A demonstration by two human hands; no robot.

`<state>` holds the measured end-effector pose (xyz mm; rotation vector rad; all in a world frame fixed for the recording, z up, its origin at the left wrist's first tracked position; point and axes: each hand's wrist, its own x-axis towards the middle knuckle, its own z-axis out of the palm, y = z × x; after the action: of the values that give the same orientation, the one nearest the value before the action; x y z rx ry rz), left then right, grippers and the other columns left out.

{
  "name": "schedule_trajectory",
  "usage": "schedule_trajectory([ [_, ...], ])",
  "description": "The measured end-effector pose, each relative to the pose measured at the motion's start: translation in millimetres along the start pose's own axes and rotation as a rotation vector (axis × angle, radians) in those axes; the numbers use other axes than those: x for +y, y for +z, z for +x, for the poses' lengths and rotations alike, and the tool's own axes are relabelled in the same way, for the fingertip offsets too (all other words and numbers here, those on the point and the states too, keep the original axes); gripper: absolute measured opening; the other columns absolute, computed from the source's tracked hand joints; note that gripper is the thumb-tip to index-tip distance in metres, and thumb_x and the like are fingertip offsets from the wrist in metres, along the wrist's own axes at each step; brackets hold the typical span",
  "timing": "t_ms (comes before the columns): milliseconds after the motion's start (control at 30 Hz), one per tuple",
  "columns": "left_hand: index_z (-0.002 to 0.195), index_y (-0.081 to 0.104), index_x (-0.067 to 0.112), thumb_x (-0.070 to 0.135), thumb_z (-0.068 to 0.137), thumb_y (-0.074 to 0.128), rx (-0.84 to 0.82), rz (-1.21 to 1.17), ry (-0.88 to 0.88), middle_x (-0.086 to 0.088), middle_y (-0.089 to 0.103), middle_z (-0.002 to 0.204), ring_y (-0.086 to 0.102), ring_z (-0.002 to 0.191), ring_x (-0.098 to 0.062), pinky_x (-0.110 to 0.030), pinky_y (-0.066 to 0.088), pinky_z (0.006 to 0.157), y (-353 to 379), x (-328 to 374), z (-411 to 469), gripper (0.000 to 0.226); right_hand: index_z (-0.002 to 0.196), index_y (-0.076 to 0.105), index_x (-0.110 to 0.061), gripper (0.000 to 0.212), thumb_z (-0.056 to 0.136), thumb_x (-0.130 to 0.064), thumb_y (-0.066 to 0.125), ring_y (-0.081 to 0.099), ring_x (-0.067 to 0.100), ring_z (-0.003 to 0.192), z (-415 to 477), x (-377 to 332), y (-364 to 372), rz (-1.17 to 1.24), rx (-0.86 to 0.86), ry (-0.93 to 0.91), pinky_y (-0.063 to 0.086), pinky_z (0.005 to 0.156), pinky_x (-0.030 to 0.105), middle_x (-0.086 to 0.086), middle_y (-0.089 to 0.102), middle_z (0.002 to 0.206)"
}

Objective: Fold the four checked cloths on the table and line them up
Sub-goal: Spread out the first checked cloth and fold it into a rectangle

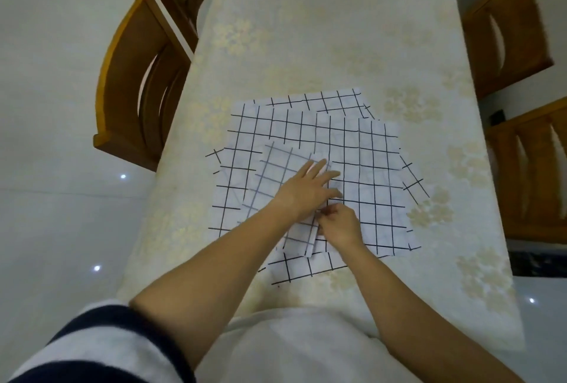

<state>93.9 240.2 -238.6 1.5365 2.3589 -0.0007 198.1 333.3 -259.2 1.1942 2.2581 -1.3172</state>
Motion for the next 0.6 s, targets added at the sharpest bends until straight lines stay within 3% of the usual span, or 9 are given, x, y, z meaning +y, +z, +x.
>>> schedule_trajectory([
  [133,0.135,0.056,0.037,0.033,0.1,0.056,-0.118,0.166,0.081,0.001,0.021,0.166,-0.004,0.155,-0.03,-0.05,-0.01,0.123,-18,-11,24,0.035,0.113,0.072,-0.014,0.021,0.095,-0.016,0.06,0.064,0.017,0.082,-5,3,-24,-0.084,0.015,-0.097,0.046,0.073,0.022,-0.001,0.069,0.084],
  [200,0.126,0.062,0.035,0.037,0.1,0.055,-0.096,0.137,0.066,0.001,0.039,0.157,0.011,0.154,-0.028,-0.053,-0.009,0.123,-26,-18,28,0.027,0.112,0.072,-0.014,0.02,0.097,-0.021,0.061,0.063,0.016,0.087,0,4,-39,-0.123,0.007,-0.149,0.044,0.076,0.021,0.0,0.068,0.089],
  [267,0.115,0.065,0.032,0.035,0.1,0.056,-0.021,0.082,0.043,0.002,0.058,0.133,0.035,0.143,-0.025,-0.054,-0.004,0.124,-31,-23,29,0.017,0.104,0.07,-0.016,0.015,0.099,-0.025,0.058,0.059,0.014,0.078,6,3,-55,-0.224,-0.03,-0.21,0.041,0.063,0.021,0.0,0.067,0.087],
  [333,0.11,0.063,0.029,0.032,0.101,0.056,-0.017,-0.019,-0.02,0.004,0.065,0.113,0.053,0.12,-0.022,-0.051,0.011,0.123,-29,-30,28,0.012,0.098,0.064,-0.019,0.014,0.102,-0.027,0.054,0.055,0.017,0.072,13,3,-70,-0.291,-0.043,-0.249,0.036,0.055,0.021,0.0,0.064,0.081],
  [367,0.11,0.062,0.028,0.031,0.102,0.055,-0.035,-0.088,-0.065,0.004,0.066,0.109,0.058,0.111,-0.021,-0.048,0.025,0.117,-28,-33,28,0.011,0.095,0.063,-0.021,0.014,0.102,-0.028,0.053,0.055,0.017,0.072,16,1,-76,-0.298,-0.035,-0.267,0.035,0.055,0.02,-0.002,0.062,0.08],
  [433,0.111,0.062,0.029,0.035,0.102,0.055,-0.041,-0.269,-0.174,0.003,0.067,0.106,0.063,0.099,-0.023,-0.039,0.047,0.09,-25,-37,25,0.013,0.092,0.064,-0.022,0.015,0.1,-0.031,0.056,0.056,0.011,0.078,22,-3,-84,-0.268,0.001,-0.304,0.038,0.061,0.02,-0.006,0.064,0.085],
  [500,0.109,0.065,0.026,0.041,0.101,0.056,-0.032,-0.445,-0.281,0.003,0.066,0.102,0.063,0.095,-0.022,-0.037,0.051,0.079,-21,-42,17,0.019,0.089,0.068,-0.019,0.018,0.096,-0.035,0.062,0.055,0.007,0.084,27,-5,-85,-0.234,0.01,-0.311,0.04,0.072,0.023,-0.008,0.064,0.088],
  [600,0.106,0.068,0.023,0.042,0.1,0.057,-0.003,-0.549,-0.425,0.003,0.067,0.101,0.062,0.093,-0.02,-0.041,0.054,0.084,-4,-55,-3,0.022,0.084,0.069,-0.019,0.019,0.093,-0.036,0.066,0.057,0.01,0.087,33,5,-87,-0.249,-0.003,-0.267,0.045,0.076,0.027,-0.008,0.064,0.086],
])
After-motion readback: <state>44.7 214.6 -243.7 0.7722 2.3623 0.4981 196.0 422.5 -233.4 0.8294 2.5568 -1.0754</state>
